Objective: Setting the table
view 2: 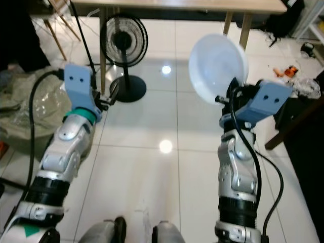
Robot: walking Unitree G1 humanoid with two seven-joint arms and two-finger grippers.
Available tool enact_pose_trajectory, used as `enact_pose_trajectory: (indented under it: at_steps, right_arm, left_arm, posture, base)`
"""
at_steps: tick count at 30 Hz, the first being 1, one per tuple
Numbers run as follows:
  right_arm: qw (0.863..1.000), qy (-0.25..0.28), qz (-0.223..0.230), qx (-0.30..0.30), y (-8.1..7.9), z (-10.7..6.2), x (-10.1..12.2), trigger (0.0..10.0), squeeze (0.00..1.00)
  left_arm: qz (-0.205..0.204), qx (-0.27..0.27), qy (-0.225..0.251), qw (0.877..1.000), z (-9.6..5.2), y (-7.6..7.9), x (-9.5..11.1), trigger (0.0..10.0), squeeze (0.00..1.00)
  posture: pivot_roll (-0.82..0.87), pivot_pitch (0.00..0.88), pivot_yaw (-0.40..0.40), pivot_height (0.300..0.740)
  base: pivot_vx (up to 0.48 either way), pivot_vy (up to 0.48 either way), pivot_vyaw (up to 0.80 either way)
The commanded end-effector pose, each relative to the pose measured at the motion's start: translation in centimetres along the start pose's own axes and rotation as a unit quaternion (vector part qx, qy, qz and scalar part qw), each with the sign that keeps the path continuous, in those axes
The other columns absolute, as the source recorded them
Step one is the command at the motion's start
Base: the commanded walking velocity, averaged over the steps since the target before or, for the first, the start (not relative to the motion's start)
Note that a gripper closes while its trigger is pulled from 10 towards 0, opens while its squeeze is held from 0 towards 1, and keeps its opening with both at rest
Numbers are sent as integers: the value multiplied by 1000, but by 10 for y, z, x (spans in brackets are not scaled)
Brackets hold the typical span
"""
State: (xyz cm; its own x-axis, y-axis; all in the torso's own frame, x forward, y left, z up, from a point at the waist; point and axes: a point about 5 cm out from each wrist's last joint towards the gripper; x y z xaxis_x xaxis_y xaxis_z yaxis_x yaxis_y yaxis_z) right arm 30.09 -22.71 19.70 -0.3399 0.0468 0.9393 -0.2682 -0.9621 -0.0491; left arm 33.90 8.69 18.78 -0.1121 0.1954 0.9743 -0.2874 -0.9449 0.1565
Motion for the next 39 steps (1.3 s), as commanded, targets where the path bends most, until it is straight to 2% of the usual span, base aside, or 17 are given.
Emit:
enact_pose_trajectory:
  at_steps: [1, 19, 34, 39]
  right_arm:
    - [1000, -4, 2, -3, 1, -2, -2, 10000, 0]
    - [1000, -7, 11, -3, 1, -2, -2, 10000, 0]
    - [1000, -9, 14, -6, 2, -1, -2, 10000, 0]
    - [1000, -9, 14, -8, 3, -1, -2, 10000, 0]
  left_arm:
    - [6, 3, -6, 1000, -1, -3, -3, 10000, 0]
    - [-24, -22, -19, 999, -1, 7, -4, 10000, 0]
    - [-20, -38, -23, 999, -2, 11, -4, 10000, 0]
    - [-14, -30, -38, 999, -4, 7, -7, 10000, 0]
  posture:
    - [-72, 0, 47, 740]
    - [-73, 0, 48, 740]
    - [-72, 0, 46, 740]
    - [-69, 0, 48, 740]
  base:
    - [0, 0, -800]
    - [0, 0, -800]
    - [0, 0, -800]
    - [0, 0, -800]
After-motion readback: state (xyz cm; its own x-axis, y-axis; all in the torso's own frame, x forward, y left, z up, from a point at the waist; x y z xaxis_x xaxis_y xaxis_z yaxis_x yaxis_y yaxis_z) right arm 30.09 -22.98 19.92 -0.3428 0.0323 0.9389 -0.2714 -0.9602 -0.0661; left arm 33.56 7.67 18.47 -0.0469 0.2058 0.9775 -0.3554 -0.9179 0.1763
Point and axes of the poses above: a point about 5 cm out from each wrist's last joint towards the gripper, its own z axis pointing out of the wrist towards the gripper, its own x axis along the axis of the wrist's last joint, y = z × x, and after that the axes turned 10 degrees about -z, right-handed
